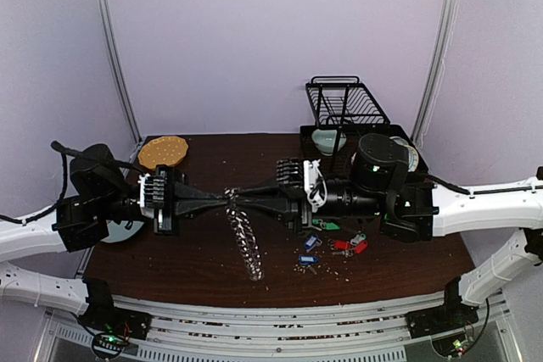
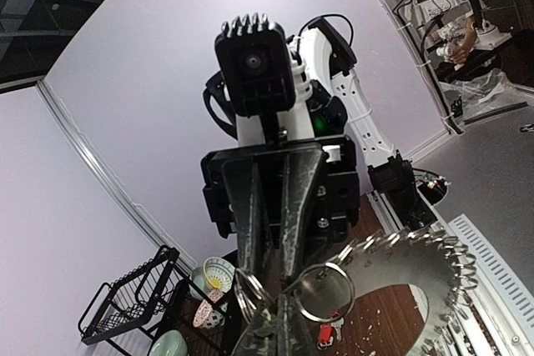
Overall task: Put the keys on the keyring
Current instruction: Pass from the right arm to the left, then adjust the keyring on the key storage ring.
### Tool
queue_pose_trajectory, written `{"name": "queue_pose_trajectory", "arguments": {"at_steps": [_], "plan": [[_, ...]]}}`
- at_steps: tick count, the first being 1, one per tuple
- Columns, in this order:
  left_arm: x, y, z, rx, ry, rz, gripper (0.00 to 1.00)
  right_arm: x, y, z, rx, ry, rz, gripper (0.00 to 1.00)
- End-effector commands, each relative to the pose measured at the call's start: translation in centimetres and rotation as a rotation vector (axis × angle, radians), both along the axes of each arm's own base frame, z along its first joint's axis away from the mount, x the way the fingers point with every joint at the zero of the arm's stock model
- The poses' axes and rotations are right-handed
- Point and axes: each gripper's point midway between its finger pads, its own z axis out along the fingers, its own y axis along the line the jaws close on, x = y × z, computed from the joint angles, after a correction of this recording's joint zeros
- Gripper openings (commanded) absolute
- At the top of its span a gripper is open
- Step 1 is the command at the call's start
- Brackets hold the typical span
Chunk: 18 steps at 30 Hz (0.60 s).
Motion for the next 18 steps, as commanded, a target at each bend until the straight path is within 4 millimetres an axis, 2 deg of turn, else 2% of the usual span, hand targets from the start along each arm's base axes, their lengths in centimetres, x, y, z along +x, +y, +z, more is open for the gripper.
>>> {"name": "queue_pose_trajectory", "arguments": {"at_steps": [1, 7, 12, 15, 18], "plan": [[0.4, 0.6, 1.8, -0.068, -0.057, 0.047, 0.00, 0.8, -0.9, 1.8, 0.042, 0.006, -0.041, 0.15], [1.7, 0.7, 1.2, -0.022, -0.096, 0.128, 0.00, 1.0, -0.8, 0.9, -0.014, -0.040, -0.066, 0.17], [1.9, 0.8, 1.0, -0.006, -0.112, 0.147, 0.00, 1.0, -0.6, 1.5, -0.012, -0.058, -0.078, 0.23], [2.3, 0.7, 0.6, 0.025, -0.124, 0.167, 0.00, 1.2, -0.5, 1.9, -0.010, -0.070, -0.088, 0.24], [3.1, 0.8, 0.2, 0.062, -0.133, 0.207, 0.00, 1.8, -0.1, 1.2, -0.065, -0.091, -0.109, 0.24]]}}
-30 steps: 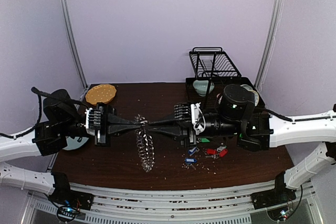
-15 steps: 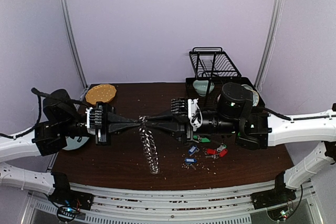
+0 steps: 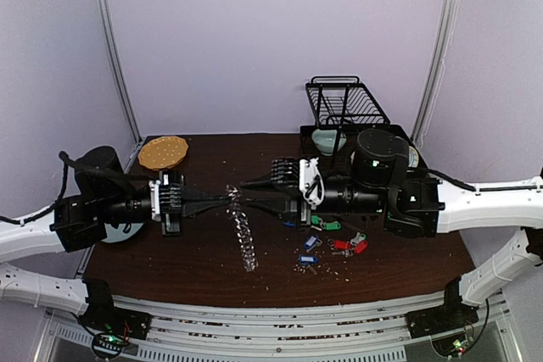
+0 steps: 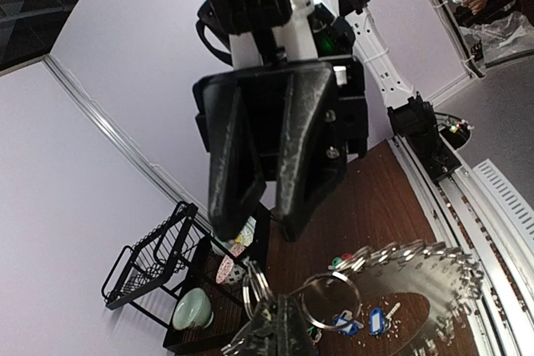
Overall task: Put the keys on the keyring
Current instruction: Adjust the keyring on the key storage ring.
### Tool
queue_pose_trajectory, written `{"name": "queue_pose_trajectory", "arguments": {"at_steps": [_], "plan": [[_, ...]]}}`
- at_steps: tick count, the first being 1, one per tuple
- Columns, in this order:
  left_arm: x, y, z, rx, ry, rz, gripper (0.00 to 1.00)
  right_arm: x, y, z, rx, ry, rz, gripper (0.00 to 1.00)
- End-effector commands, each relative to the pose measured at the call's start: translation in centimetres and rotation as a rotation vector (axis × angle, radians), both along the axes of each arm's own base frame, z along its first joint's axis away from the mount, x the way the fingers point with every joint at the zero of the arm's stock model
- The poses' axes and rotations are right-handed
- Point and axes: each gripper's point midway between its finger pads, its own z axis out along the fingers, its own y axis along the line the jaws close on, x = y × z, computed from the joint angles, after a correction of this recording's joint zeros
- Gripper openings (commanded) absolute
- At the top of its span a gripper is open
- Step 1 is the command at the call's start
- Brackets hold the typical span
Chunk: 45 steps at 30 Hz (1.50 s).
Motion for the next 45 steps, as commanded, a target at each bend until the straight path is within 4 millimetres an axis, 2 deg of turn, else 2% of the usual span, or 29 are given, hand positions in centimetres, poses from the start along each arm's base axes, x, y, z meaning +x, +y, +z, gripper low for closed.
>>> {"name": "queue_pose_trajectory", "arguments": {"at_steps": [1, 11, 18, 27, 30, 36, 38, 40, 41, 43, 45], "plan": [[1.1, 0.6, 2.2, -0.014, -0.075, 0.079, 0.00, 0.6, 0.3, 0.9, -0.041, -0.056, -0.043, 0.23], [3.6, 0.1, 1.0, 0.151, -0.005, 0.192, 0.00, 2.8, 0.6, -1.8, -0.306, -0.166, -0.145, 0.25], [2.9, 0.0, 1.4, 0.159, -0.017, 0.165, 0.00, 3.6, 0.9, -1.9, -0.305, -0.176, -0.177, 0.19], [2.5, 0.1, 1.0, 0.173, -0.015, 0.146, 0.00, 4.8, 1.1, -2.4, -0.354, -0.188, -0.228, 0.24], [2.5, 0.0, 0.9, 0.177, -0.013, 0.143, 0.00, 4.5, 1.5, -2.5, -0.363, -0.212, -0.199, 0.19], [2.7, 0.1, 0.8, 0.179, -0.012, 0.154, 0.00, 4.1, 1.5, -3.1, -0.388, -0.204, -0.175, 0.00], [2.7, 0.1, 0.9, 0.173, -0.006, 0.157, 0.00, 3.9, 1.5, -3.3, -0.394, -0.193, -0.160, 0.00], [3.0, 0.4, 2.0, 0.121, 0.003, 0.185, 0.00, 4.1, 1.5, -2.8, -0.350, -0.131, -0.166, 0.00], [3.1, 0.8, 3.3, 0.062, -0.004, 0.204, 0.01, 4.4, 1.4, -2.1, -0.300, -0.080, -0.163, 0.00], [2.9, 1.5, 3.7, 0.009, -0.016, 0.213, 0.17, 4.4, 1.1, -0.2, -0.139, 0.084, -0.113, 0.00], [2.5, 1.9, 3.9, -0.020, -0.027, 0.205, 0.24, 3.7, 0.6, 1.2, 0.002, 0.169, -0.049, 0.00]]}}
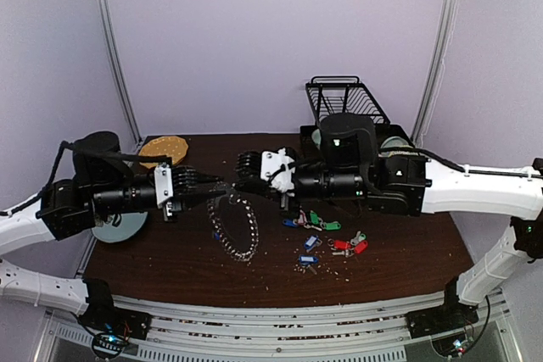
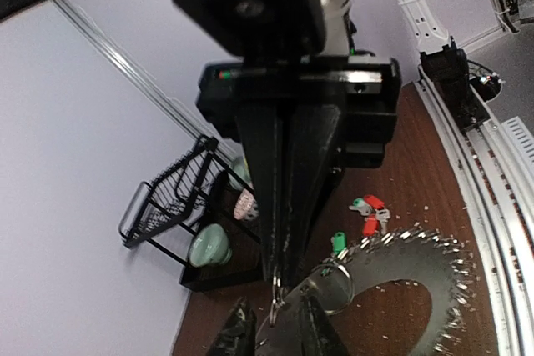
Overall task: Put the keys on the keyring
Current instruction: Adjust the keyring on the key storage ring.
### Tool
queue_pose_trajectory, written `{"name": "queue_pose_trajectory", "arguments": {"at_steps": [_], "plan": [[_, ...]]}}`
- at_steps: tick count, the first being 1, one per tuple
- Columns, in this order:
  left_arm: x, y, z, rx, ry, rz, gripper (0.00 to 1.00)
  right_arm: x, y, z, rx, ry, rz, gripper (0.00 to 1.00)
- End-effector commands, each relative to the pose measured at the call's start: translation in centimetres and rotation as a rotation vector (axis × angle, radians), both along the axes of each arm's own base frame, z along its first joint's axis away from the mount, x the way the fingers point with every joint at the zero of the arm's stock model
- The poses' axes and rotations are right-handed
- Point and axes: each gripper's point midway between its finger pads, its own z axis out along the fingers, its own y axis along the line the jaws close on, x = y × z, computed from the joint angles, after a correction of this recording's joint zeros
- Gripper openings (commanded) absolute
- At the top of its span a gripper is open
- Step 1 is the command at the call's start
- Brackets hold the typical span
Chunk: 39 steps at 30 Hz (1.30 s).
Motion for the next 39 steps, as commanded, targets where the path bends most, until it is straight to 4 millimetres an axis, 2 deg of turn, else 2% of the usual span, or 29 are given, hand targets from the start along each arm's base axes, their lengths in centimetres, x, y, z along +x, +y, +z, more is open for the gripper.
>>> {"name": "queue_pose_trajectory", "arguments": {"at_steps": [1, 7, 12, 16, 21, 23, 25, 29, 33, 39], "plan": [[-0.6, 1.0, 4.4, -0.188, -0.071, 0.007, 0.25, -1.6, -0.9, 5.2, 0.378, 0.246, 0.118, 0.00], [0.0, 0.0, 3.2, -0.126, -0.003, -0.006, 0.31, -3.1, -1.8, 7.7, 0.617, 0.379, 0.232, 0.00], [-0.2, -0.9, 2.5, -0.106, 0.044, -0.045, 0.25, -3.0, -2.1, 8.4, 0.713, 0.452, 0.254, 0.00], [-0.4, -0.9, 3.0, -0.131, 0.044, -0.058, 0.25, -3.1, -1.9, 8.1, 0.731, 0.497, 0.279, 0.00], [-0.6, -1.3, 3.4, -0.166, 0.065, -0.078, 0.16, -3.5, -1.4, 7.8, 0.747, 0.532, 0.320, 0.00], [-0.4, -1.6, 3.5, -0.163, 0.086, -0.080, 0.11, -3.4, -0.9, 7.3, 0.721, 0.507, 0.298, 0.00], [-0.6, -1.7, 3.7, -0.169, 0.104, -0.091, 0.09, -3.1, -0.8, 6.9, 0.701, 0.483, 0.268, 0.00], [-0.5, -1.7, 4.2, -0.186, 0.141, -0.094, 0.09, -2.1, -1.1, 6.6, 0.685, 0.434, 0.189, 0.00], [0.7, -2.4, 3.9, -0.147, 0.190, -0.050, 0.08, -2.2, -1.1, 6.7, 0.679, 0.391, 0.159, 0.00], [0.2, -2.7, 4.2, -0.144, 0.215, -0.081, 0.17, -1.2, -1.1, 6.3, 0.666, 0.348, 0.068, 0.00]]}}
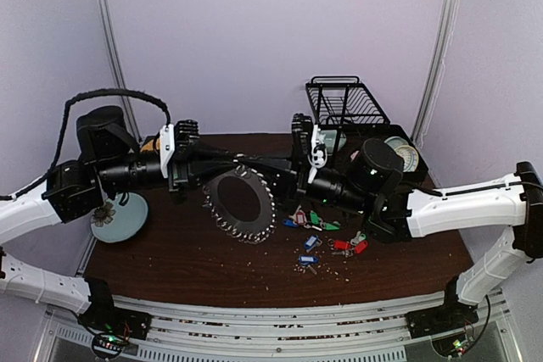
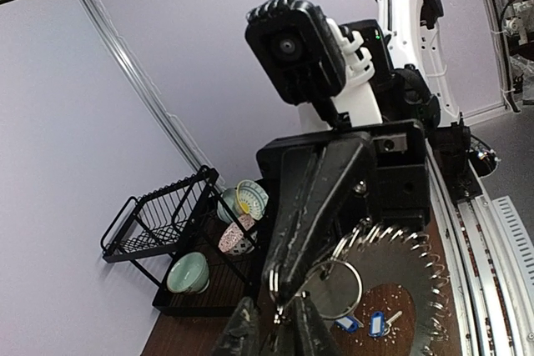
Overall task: Put the keys on the keyring
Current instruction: Adjust the keyring on the key storage ring.
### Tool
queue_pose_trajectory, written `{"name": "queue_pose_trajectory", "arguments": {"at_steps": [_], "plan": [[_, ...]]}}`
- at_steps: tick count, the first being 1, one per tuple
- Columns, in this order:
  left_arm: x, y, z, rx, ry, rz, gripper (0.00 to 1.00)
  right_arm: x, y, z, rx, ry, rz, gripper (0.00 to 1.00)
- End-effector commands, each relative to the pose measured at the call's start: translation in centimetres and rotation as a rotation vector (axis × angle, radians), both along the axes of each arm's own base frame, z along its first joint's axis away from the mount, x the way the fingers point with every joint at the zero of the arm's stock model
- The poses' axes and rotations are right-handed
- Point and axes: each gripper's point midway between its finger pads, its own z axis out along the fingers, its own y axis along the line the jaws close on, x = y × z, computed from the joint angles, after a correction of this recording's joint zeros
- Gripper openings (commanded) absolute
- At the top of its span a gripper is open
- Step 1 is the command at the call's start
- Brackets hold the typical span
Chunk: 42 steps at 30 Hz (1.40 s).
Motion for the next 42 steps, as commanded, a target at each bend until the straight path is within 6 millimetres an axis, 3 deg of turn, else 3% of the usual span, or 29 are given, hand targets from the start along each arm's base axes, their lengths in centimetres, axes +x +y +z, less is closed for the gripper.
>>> {"name": "queue_pose_trajectory", "arguments": {"at_steps": [1, 3, 6, 13, 15, 16, 18, 20, 23, 26, 30, 37, 42], "plan": [[-0.7, -0.8, -0.5, 0.010, 0.054, -0.052, 0.17, -0.7, 0.1, 1.1, 0.003, -0.047, -0.047, 0.00], [-0.8, -0.9, -0.7, 0.016, 0.066, -0.058, 0.16, -0.5, 0.2, 1.0, -0.011, -0.054, -0.067, 0.00], [0.0, -1.1, -0.7, 0.018, 0.105, -0.023, 0.00, -0.7, 0.3, 0.7, -0.025, -0.066, -0.074, 0.00], [0.7, -0.7, -1.5, 0.047, 0.104, 0.029, 0.00, -1.1, -0.3, 0.9, -0.038, -0.092, -0.075, 0.00], [1.4, -0.2, -1.8, 0.068, 0.080, 0.076, 0.00, -1.2, -0.2, 0.0, -0.095, -0.123, -0.058, 0.00], [1.8, -0.1, -2.0, 0.091, 0.070, 0.095, 0.00, -1.5, 0.0, -0.7, -0.143, -0.148, -0.033, 0.03], [2.4, 0.0, -3.0, 0.152, 0.057, 0.128, 0.00, -1.5, 0.4, -2.6, -0.291, -0.218, -0.018, 0.22], [2.8, 0.0, -3.7, 0.203, 0.046, 0.139, 0.00, -0.5, 0.2, -4.0, -0.431, -0.276, -0.068, 0.28], [2.8, 0.1, -3.8, 0.226, 0.034, 0.142, 0.00, 0.1, -0.3, -5.6, -0.602, -0.365, -0.074, 0.29], [3.0, 0.3, -3.8, 0.257, 0.033, 0.154, 0.00, 0.9, -0.6, -5.8, -0.684, -0.403, -0.068, 0.24], [2.8, -0.1, -4.0, 0.285, 0.049, 0.143, 0.00, 1.0, -0.3, -5.2, -0.687, -0.436, -0.046, 0.15], [2.3, -0.1, -3.3, 0.267, 0.051, 0.124, 0.00, 2.3, -1.3, -5.4, -0.671, -0.393, -0.010, 0.16], [2.3, -0.3, -3.3, 0.270, 0.058, 0.121, 0.00, 2.2, 0.1, -5.4, -0.641, -0.395, 0.036, 0.20]]}}
